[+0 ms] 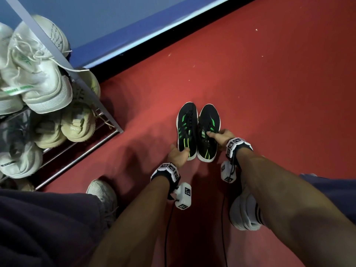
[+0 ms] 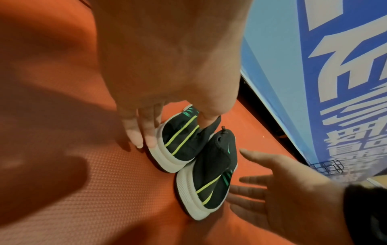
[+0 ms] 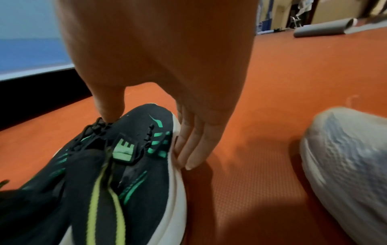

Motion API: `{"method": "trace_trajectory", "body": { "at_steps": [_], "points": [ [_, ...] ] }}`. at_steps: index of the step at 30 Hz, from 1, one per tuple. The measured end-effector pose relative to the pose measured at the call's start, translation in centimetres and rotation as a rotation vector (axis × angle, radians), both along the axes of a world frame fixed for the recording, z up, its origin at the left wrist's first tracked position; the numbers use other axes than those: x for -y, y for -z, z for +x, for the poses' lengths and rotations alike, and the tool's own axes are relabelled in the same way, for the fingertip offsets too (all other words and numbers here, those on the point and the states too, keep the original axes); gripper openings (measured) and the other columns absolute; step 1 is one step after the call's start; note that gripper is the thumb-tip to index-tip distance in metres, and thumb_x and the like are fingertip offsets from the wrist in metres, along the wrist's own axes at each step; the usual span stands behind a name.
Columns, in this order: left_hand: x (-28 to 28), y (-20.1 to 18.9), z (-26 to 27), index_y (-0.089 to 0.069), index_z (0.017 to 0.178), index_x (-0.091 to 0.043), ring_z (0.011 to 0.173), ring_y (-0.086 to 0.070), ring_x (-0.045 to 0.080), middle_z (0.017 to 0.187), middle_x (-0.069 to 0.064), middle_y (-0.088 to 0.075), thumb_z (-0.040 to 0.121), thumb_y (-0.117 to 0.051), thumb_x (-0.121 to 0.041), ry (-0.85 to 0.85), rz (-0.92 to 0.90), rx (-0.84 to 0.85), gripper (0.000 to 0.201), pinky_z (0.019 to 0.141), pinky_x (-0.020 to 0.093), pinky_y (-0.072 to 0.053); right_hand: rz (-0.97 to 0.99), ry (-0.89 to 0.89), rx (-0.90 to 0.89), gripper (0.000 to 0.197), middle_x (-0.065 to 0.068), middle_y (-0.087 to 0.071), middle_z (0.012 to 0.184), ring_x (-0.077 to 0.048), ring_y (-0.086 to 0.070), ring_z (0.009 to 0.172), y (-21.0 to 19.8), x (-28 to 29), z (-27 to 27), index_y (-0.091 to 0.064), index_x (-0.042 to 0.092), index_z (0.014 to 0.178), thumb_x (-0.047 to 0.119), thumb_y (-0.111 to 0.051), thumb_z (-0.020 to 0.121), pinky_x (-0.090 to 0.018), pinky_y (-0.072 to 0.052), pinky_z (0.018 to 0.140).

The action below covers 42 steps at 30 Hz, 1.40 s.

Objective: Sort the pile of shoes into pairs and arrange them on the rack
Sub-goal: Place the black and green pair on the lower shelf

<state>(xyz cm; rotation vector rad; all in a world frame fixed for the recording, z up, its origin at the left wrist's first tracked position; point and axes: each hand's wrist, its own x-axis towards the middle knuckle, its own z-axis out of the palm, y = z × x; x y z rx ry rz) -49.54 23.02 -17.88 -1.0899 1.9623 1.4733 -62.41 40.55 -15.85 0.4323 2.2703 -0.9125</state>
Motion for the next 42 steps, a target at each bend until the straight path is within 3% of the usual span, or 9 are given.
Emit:
{"method": "trace_trajectory", "body": {
  "at_steps": [4, 10, 15, 18, 22, 28, 31, 35, 42],
  "points": [
    [1.7, 6.7, -0.6, -0.048, 0.116, -0.032, 0.095, -0.070, 0.034, 0.118, 0.005, -0.064, 0.061, -0.049, -0.071, 0.012, -0.091, 0.001, 0.068, 0.085, 0.055, -0.059, -0.046, 0.132, 0.131, 0.045, -0.010, -0.072, 0.080, -0.028, -0.070, 0.069, 1.4, -0.5, 1.3, -0.067, 0.006, 0.096, 0.045, -0.079, 0.078, -0.041, -0.061, 0.072],
    [3.6, 4.8, 0.6, -0.064, 0.124, -0.030, 0.110, -0.064, 0.031, 0.139, 0.006, -0.050, 0.064, -0.042, -0.069, 0.004, -0.106, 0.067, 0.075, 0.103, 0.044, -0.052, -0.034, 0.102, 0.251, 0.029, -0.009, -0.068, 0.080, -0.022, -0.063, 0.065, 2.9, -0.1, 4.5, -0.065, 0.008, 0.095, 0.031, -0.077, 0.083, -0.033, -0.054, 0.063],
    [3.8, 1.2, 1.3, -0.064, 0.100, -0.026, 0.099, -0.067, 0.028, 0.108, 0.005, -0.069, 0.079, -0.060, -0.046, -0.006, -0.054, 0.014, 0.030, 0.095, 0.037, -0.054, -0.083, 0.054, 0.216, 0.048, -0.005, -0.071, 0.097, -0.024, -0.070, 0.083, 3.9, 1.0, 6.5, -0.063, 0.016, 0.110, 0.019, -0.087, 0.068, -0.036, -0.059, 0.060],
    [4.0, 1.4, 1.2, -0.071, 0.087, -0.019, 0.084, -0.074, 0.022, 0.086, 0.000, -0.077, 0.074, -0.076, -0.029, -0.018, 0.036, -0.068, 0.017, 0.083, 0.041, -0.061, -0.057, 0.034, 0.160, 0.066, -0.003, -0.069, 0.108, -0.026, -0.068, 0.097, 4.5, 1.5, 6.8, -0.061, 0.014, 0.119, 0.011, -0.091, 0.060, -0.035, -0.058, 0.074],
    [4.8, 4.6, 1.1, -0.071, 0.111, -0.018, 0.091, -0.074, 0.024, 0.096, 0.000, -0.078, 0.061, -0.080, -0.027, 0.008, 0.061, -0.058, 0.052, 0.087, 0.042, -0.060, -0.060, 0.000, 0.212, 0.059, -0.004, -0.068, 0.112, -0.029, -0.066, 0.102, 4.7, 1.7, 6.5, -0.061, 0.014, 0.118, 0.015, -0.089, 0.066, -0.048, -0.058, 0.088],
    [5.3, -2.6, 0.0, -0.068, 0.095, -0.010, 0.081, -0.063, 0.024, 0.091, 0.009, -0.071, 0.087, -0.071, 0.000, 0.065, -0.011, -0.067, 0.014, 0.069, 0.026, -0.050, -0.177, 0.125, 0.277, 0.036, -0.012, -0.067, 0.084, -0.022, -0.065, 0.065, -0.4, 2.0, 8.0, -0.061, 0.000, 0.115, 0.011, -0.076, 0.085, -0.037, -0.061, 0.070],
    [6.3, -6.2, -0.1, -0.060, 0.081, -0.015, 0.076, -0.061, 0.021, 0.075, 0.000, -0.063, 0.087, -0.071, 0.000, 0.118, -0.012, -0.108, 0.020, 0.057, 0.021, -0.050, -0.203, 0.180, 0.153, 0.029, -0.009, -0.064, 0.098, -0.025, -0.063, 0.083, -4.1, 2.7, 9.1, -0.056, 0.004, 0.118, 0.008, -0.068, 0.092, -0.020, -0.052, 0.055],
    [7.9, -11.6, 0.2, -0.060, 0.079, -0.018, 0.077, -0.061, 0.022, 0.080, 0.006, -0.067, 0.076, -0.077, 0.000, 0.111, -0.053, -0.227, 0.024, 0.064, 0.035, -0.055, -0.305, 0.267, -0.005, 0.032, -0.013, -0.060, 0.112, -0.029, -0.063, 0.102, -10.2, 3.8, 9.4, -0.050, 0.011, 0.115, 0.003, -0.068, 0.089, -0.032, -0.052, 0.071],
    [7.7, -28.7, 1.1, -0.057, 0.089, -0.012, 0.065, -0.059, 0.016, 0.081, 0.006, -0.065, 0.075, -0.075, 0.015, 0.100, -0.084, -0.545, 0.035, 0.051, 0.023, -0.051, -0.426, 0.195, -0.341, 0.035, -0.012, -0.063, 0.112, -0.030, -0.064, 0.106, -25.7, 4.5, 7.4, -0.045, 0.023, 0.094, 0.003, -0.070, 0.080, -0.048, -0.054, 0.094]
  ]
}}
